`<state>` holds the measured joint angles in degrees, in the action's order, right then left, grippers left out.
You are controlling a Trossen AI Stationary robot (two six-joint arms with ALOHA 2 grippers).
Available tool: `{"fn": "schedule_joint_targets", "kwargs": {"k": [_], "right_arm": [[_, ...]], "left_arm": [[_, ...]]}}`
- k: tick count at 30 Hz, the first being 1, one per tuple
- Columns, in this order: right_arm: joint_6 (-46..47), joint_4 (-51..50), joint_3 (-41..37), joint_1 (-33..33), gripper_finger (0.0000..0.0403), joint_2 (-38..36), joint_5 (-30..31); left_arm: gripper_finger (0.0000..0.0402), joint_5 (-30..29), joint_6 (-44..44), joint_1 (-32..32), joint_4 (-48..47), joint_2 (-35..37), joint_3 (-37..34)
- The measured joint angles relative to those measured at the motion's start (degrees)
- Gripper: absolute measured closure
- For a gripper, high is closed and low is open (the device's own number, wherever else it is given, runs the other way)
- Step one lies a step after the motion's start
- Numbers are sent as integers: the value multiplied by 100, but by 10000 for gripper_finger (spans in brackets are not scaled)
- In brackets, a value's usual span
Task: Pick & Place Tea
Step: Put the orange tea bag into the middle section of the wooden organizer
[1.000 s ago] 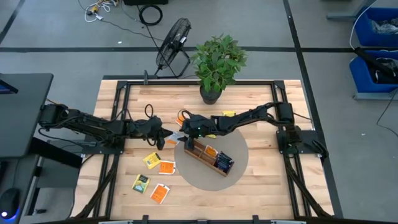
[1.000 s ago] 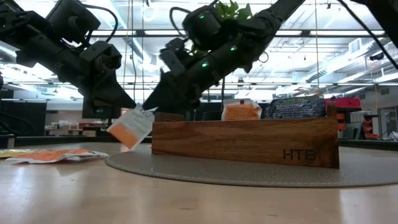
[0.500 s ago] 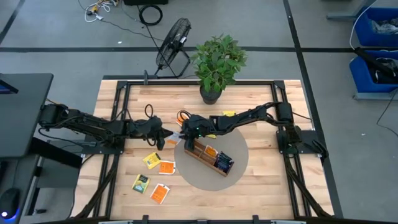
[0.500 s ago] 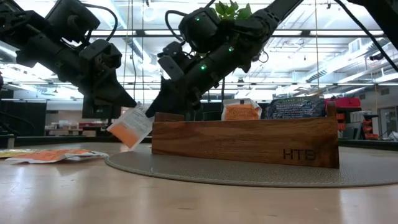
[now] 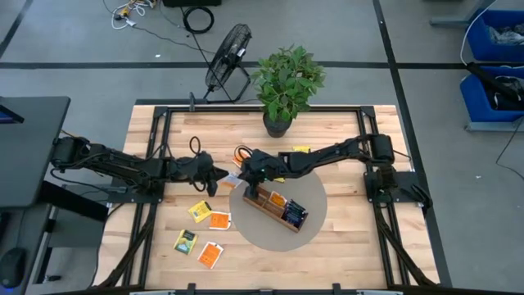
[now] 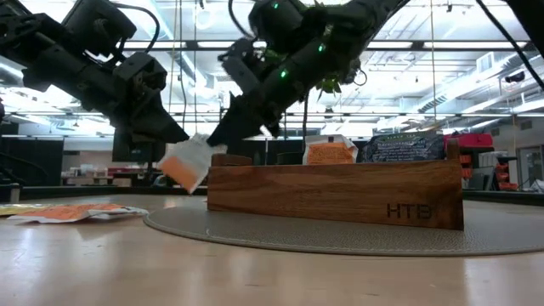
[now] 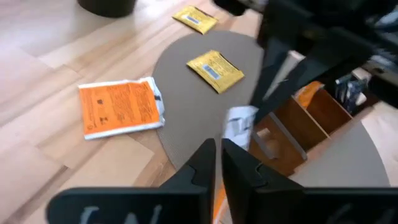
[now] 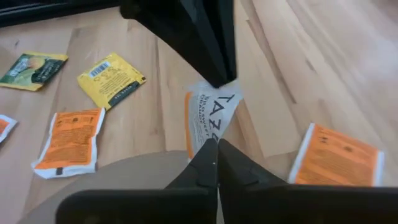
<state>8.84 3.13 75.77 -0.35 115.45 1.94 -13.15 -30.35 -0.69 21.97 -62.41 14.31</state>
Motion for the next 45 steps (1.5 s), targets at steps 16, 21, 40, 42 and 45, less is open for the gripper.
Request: {"fn": "schedule_joint_targets", "kwargs": {"k": [16, 21, 40, 42, 45], "right_arm": [[284, -2267, -3, 514, 402, -1414, 979], [642, -2828, -4, 759, 403, -1859, 1278], [2408, -4520, 264, 1361, 403, -2137, 1302], [2575, -4763, 408, 1436, 403, -2137, 1298], [2814, -4945, 623, 1513, 403, -2118, 1264]], "left_arm": [[226, -426, 468, 24, 110, 0, 0], [209, -525, 601, 26, 112, 0, 0], [207, -742, 1003, 26, 143, -4, 0], [207, -743, 1005, 25, 142, -4, 0], [207, -741, 1008, 24, 141, -4, 0]]}}
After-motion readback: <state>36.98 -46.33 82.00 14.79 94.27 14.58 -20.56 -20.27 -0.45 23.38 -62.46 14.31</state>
